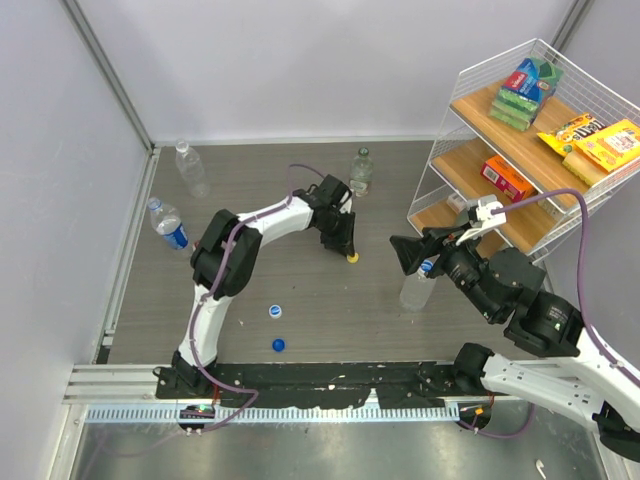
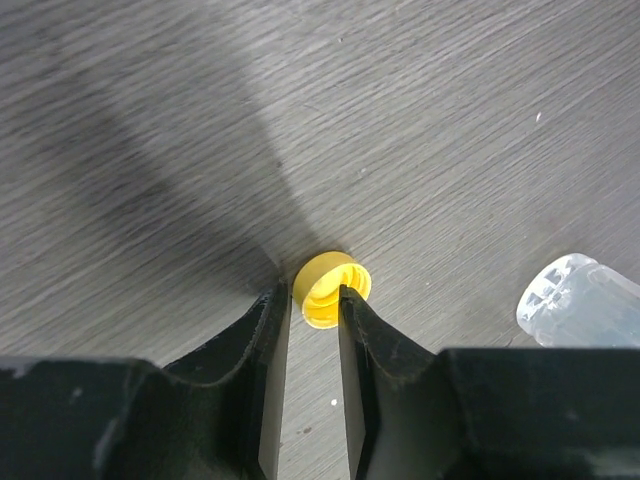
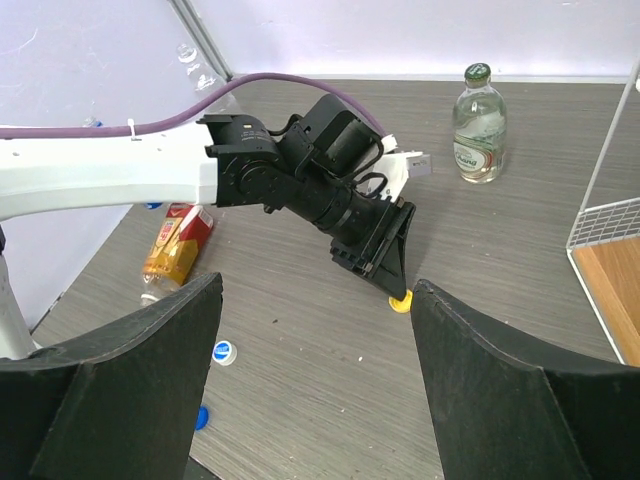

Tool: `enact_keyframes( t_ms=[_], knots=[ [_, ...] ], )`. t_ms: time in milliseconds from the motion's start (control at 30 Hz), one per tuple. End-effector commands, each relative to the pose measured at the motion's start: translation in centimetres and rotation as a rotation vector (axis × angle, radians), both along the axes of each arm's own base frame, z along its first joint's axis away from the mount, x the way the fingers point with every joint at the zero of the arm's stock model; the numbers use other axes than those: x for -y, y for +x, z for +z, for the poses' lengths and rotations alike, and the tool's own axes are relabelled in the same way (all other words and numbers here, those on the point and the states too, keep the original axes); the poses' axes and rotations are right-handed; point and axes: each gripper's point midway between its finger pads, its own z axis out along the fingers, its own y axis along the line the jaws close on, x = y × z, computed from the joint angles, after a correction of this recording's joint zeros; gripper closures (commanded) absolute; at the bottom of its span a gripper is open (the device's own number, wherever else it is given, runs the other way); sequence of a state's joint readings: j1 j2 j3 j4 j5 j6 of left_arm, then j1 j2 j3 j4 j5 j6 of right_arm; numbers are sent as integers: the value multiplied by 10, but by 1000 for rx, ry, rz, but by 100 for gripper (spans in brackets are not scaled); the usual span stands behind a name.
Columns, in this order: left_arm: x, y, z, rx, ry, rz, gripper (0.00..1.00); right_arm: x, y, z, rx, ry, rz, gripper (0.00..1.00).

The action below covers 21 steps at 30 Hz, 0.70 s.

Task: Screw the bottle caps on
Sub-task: Pick up the bottle cap from the center of the board.

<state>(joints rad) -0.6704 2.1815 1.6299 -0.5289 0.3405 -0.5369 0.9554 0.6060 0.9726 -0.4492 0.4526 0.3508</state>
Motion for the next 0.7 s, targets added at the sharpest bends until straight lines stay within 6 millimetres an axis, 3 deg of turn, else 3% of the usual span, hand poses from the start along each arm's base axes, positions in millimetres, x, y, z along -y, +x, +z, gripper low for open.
enact_keyframes(
  t_ms=[0, 233, 433, 567, 667],
  knots=[
    [2, -7, -3, -2, 55, -16, 71, 5, 2, 6, 11, 26, -31, 20],
    [-6, -8, -6, 21, 111, -12, 81, 6, 3, 3, 5, 21, -40, 20],
    [-6, -5, -3, 39, 151, -5, 100, 6, 3, 0, -2, 22, -45, 20],
    [-1, -6, -2, 25, 129, -14, 100, 9, 4, -1, -3, 26, -59, 20],
    [7, -9, 14, 30, 54, -16, 100, 11, 5, -3, -4, 19, -68, 20]
  ],
)
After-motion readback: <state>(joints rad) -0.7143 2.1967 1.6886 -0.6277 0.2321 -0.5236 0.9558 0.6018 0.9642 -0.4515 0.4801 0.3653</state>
